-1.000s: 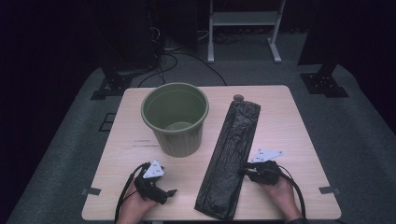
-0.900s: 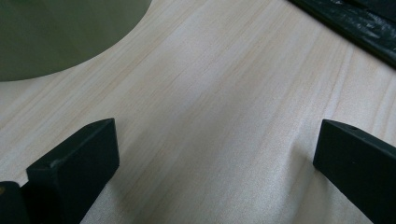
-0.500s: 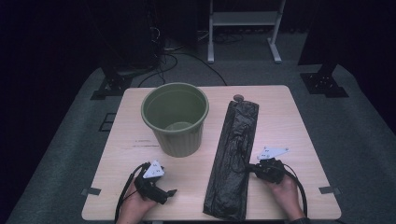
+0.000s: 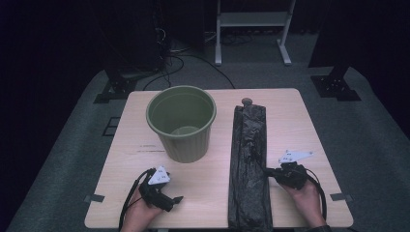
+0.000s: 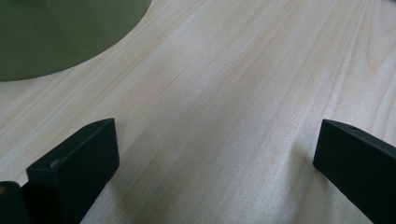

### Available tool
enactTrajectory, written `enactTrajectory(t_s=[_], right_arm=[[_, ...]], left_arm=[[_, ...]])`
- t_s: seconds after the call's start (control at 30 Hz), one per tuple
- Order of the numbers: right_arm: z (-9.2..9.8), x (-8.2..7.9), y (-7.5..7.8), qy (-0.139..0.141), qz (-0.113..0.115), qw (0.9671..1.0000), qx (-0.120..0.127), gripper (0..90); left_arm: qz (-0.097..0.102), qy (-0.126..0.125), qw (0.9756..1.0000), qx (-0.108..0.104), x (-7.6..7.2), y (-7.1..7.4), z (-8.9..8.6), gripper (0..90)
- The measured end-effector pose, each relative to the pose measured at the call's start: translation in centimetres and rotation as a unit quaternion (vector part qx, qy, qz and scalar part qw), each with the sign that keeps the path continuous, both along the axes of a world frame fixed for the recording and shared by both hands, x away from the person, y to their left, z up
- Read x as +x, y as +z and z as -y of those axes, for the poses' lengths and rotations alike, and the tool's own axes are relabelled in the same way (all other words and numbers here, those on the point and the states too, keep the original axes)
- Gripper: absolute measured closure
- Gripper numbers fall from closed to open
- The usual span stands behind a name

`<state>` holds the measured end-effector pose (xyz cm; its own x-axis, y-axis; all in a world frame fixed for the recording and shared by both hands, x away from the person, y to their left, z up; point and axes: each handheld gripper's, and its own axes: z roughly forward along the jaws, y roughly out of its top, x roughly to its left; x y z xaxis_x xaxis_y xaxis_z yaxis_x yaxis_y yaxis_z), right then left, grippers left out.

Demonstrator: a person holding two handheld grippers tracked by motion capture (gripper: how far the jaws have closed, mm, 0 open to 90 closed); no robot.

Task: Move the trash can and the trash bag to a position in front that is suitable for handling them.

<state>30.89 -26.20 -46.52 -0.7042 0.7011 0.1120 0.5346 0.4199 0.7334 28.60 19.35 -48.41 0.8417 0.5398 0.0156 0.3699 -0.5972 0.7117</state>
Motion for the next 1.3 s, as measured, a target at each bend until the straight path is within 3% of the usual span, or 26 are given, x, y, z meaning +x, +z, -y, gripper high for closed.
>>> enactTrajectory(t_s=[0.8,1.3], right_arm=[[5.2,-0.7,0.1,-0.033,-0.008,0.9993,-0.012,89.9],[9.7,-1.7,-0.4,-0.077,-0.011,0.9970,-0.008,88.0]], left_arm=[[0.000,0.000,1.0000,0.000,0.0,0.0,0.0,0.0],[0.000,0.000,1.0000,0.000,0.0,0.0,0.0,0.0]])
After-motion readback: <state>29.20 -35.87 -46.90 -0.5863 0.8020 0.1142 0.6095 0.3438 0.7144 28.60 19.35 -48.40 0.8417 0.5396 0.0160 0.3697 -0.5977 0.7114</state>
